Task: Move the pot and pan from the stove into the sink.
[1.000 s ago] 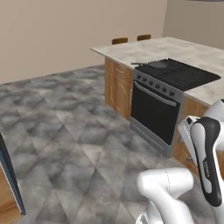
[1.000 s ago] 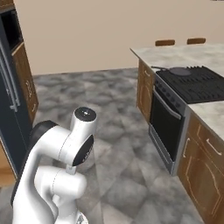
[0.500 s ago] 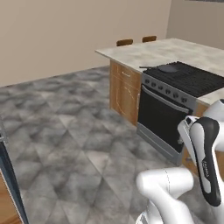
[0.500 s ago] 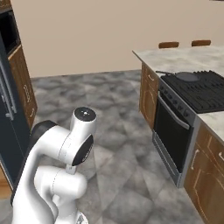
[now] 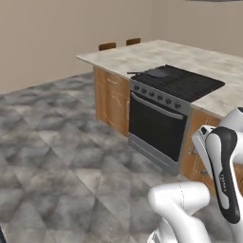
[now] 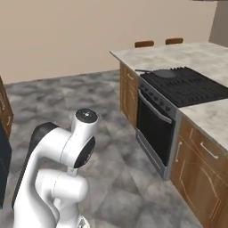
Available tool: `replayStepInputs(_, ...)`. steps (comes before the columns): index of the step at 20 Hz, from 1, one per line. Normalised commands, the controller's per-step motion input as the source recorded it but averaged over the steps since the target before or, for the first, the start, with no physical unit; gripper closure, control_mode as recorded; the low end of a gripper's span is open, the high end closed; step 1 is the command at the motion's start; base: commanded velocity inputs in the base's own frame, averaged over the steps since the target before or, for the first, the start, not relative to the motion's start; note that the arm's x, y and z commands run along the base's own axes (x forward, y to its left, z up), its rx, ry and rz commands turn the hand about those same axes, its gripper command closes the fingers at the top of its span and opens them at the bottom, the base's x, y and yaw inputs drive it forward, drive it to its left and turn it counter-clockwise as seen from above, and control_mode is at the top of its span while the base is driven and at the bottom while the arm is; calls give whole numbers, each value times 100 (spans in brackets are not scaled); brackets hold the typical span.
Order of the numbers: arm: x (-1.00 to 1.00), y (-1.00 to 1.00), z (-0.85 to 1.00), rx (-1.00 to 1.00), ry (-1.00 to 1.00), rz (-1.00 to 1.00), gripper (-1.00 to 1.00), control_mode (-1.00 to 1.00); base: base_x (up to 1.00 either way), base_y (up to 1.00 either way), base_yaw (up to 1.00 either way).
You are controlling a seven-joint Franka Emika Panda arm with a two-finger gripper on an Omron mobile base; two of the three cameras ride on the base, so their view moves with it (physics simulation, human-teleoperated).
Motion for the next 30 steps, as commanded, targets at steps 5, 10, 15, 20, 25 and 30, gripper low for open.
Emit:
replayStepInputs(5, 0, 0, 0, 0, 0, 0, -100, 100, 0, -12, -40)
replayStepInputs(10, 0, 0, 0, 0, 0, 0, -100, 100, 0, -2, -40)
replayStepInputs(15, 0, 0, 0, 0, 0, 0, -100, 100, 0, -12, -36)
replayStepInputs(20, 0, 0, 0, 0, 0, 0, -100, 100, 0, -7, -39)
replayStepInputs(25, 0, 0, 0, 0, 0, 0, -100, 100, 0, -3, -39)
replayStepInputs(30, 0, 0, 0, 0, 0, 0, -100, 100, 0, -2, -39)
